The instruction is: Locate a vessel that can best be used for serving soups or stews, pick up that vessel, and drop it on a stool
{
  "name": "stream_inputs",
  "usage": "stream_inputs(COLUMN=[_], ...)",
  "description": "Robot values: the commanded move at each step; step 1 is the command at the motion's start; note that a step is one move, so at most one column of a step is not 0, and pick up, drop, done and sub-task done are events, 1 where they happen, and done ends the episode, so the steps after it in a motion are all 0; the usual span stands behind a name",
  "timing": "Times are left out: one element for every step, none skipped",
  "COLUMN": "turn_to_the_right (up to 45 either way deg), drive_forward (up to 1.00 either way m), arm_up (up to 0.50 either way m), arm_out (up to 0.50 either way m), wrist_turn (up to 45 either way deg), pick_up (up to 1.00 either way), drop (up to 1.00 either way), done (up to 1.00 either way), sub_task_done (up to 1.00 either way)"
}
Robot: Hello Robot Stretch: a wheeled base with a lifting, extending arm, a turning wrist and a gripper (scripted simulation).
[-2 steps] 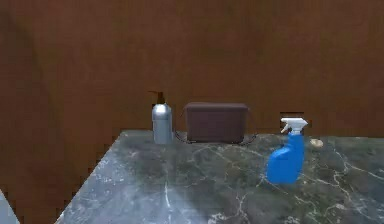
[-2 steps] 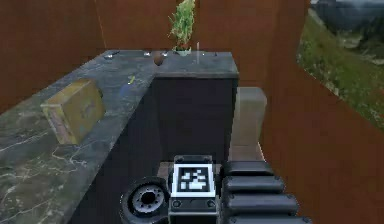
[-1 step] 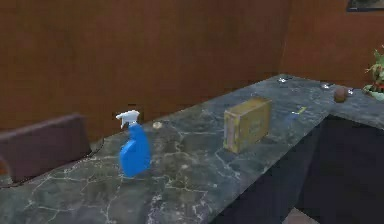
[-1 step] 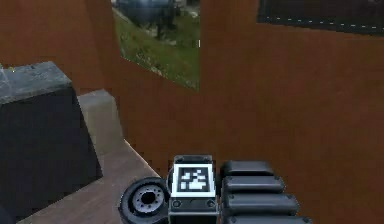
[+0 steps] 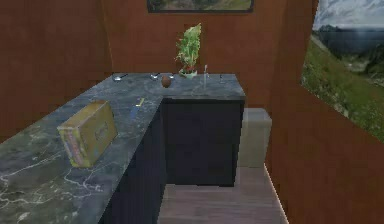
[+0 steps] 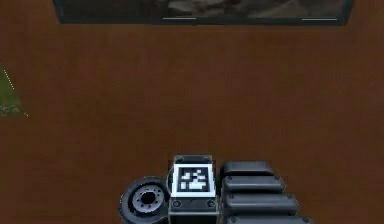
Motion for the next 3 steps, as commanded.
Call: stream_inputs(turn_to_the_right=[18.0,0.0,21.0], drive_forward=[0.0,1.0,0.0], arm_up=[0.0,0.0,0.0], arm_out=[0.0,0.0,0.0], wrist_turn=[0.0,0.0,0.0], pick_up=[0.0,0.0,0.0], drop=[0.0,0.0,0.0], done=[0.0,0.0,0.0], sub_task_done=[0.0,0.0,0.0])
